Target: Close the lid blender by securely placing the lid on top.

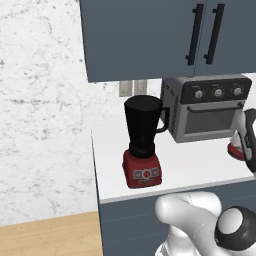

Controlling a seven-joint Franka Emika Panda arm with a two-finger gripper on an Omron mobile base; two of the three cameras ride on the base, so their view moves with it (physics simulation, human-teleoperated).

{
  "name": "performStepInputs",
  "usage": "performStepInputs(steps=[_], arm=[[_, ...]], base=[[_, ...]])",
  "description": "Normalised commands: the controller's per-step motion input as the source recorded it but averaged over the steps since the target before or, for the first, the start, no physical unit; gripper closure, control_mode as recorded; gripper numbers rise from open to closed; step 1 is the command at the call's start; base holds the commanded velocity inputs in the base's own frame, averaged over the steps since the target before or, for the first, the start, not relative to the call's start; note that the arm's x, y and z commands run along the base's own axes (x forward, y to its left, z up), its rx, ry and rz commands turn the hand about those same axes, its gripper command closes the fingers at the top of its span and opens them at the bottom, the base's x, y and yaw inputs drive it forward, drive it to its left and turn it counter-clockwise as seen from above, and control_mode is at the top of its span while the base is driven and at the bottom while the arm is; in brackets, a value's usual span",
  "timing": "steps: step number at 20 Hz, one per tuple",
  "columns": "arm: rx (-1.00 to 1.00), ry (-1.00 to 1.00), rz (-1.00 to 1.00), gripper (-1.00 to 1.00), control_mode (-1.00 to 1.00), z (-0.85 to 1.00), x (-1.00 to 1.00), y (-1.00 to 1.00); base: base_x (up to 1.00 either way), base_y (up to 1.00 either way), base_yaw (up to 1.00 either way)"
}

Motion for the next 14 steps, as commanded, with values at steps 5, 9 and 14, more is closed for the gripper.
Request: performStepInputs(steps=[5,9,14], arm=[[-0.10,0.00,-0.04,-1.00,-1.00,-0.14,0.00,-0.53],[-0.04,0.00,-0.08,-1.00,-1.00,-0.16,0.06,-0.45],[0.00,0.00,-0.10,-1.00,-1.00,-0.17,0.22,-0.34]], base=[[0.00,0.00,0.00],[0.00,0.00,0.00],[0.00,0.00,0.00]])
